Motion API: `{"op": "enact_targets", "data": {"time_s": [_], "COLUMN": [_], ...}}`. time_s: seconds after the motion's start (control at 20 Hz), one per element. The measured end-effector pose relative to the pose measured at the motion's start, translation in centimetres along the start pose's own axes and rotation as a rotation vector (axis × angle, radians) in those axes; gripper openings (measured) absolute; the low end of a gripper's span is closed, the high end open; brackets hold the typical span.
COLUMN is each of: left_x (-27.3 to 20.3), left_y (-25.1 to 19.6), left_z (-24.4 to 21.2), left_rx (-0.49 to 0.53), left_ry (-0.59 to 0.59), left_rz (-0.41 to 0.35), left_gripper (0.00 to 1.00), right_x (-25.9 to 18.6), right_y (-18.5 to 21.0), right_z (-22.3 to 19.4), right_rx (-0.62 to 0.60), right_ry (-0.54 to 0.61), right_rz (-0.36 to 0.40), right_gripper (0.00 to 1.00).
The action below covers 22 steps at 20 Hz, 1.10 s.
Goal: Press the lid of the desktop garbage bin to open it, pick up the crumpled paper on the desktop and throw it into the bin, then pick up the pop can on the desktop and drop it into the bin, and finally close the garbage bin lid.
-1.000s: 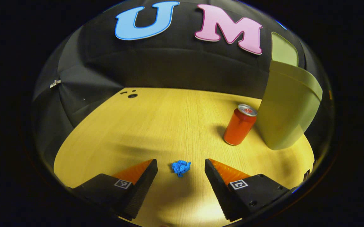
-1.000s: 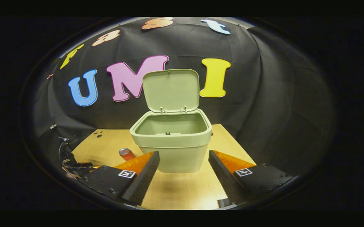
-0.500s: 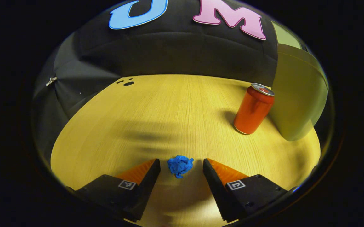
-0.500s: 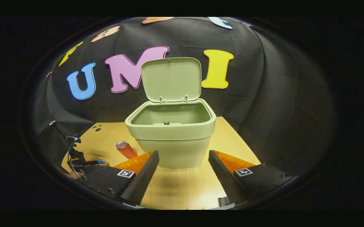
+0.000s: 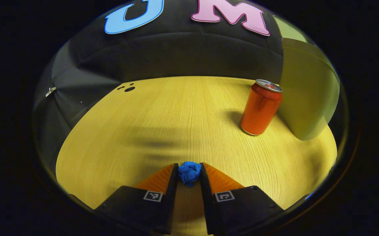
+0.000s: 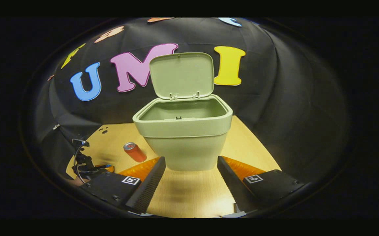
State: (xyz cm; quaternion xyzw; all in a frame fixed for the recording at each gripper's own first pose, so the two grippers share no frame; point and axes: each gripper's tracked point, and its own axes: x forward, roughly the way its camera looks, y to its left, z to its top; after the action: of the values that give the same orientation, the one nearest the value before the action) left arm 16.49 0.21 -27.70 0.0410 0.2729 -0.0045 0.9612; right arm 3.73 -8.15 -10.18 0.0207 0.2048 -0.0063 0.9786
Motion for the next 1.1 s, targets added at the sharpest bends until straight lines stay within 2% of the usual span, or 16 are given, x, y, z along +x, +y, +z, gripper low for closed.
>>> {"op": "enact_targets", "data": {"time_s": [0.25,0.3,0.35,0.4,0.45,0.7,0.9,0.95,1.0,1.1], "left_x": [-0.3,-0.7,-1.2,-1.6,-2.4,-6.9,-10.6,-11.4,-12.2,-13.8], "left_y": [-0.6,-1.1,-1.4,-1.4,-1.7,-3.1,-5.3,-6.0,-6.8,-9.0], "left_z": [0.2,0.4,1.1,2.0,3.1,10.3,16.4,18.0,19.3,21.5], "left_rx": [0.042,0.037,0.032,0.033,0.032,0.019,0.002,0.006,0.013,0.026], "left_ry": [0.01,0.016,0.006,-0.015,-0.033,-0.173,-0.28,-0.31,-0.334,-0.369], "left_rz": [-0.018,-0.033,-0.037,-0.039,-0.044,-0.086,-0.152,-0.165,-0.182,-0.219], "left_gripper": [0.33,0.34,0.28,0.3,0.32,0.3,0.31,0.27,0.32,0.29], "right_x": [-0.1,-0.2,-0.1,-0.1,0.0,0.0,-0.1,-0.2,-0.2,-0.2], "right_y": [-0.4,-0.5,-0.7,-0.9,-1.0,-0.9,-0.8,-0.9,-1.0,-1.5], "right_z": [-0.8,-0.9,-1.0,-1.1,-1.2,-1.9,-2.7,-3.0,-3.2,-3.5], "right_rx": [0.008,0.01,0.011,0.015,0.024,0.048,0.047,0.051,0.059,0.063], "right_ry": [0.01,0.009,0.006,0.005,0.005,-0.001,-0.002,0.0,0.003,0.003], "right_rz": [0.009,0.009,0.005,0.0,-0.001,0.016,0.037,0.041,0.045,0.053], "right_gripper": [0.99,0.99,0.99,0.99,0.99,0.99,0.99,0.99,0.99,0.99]}}
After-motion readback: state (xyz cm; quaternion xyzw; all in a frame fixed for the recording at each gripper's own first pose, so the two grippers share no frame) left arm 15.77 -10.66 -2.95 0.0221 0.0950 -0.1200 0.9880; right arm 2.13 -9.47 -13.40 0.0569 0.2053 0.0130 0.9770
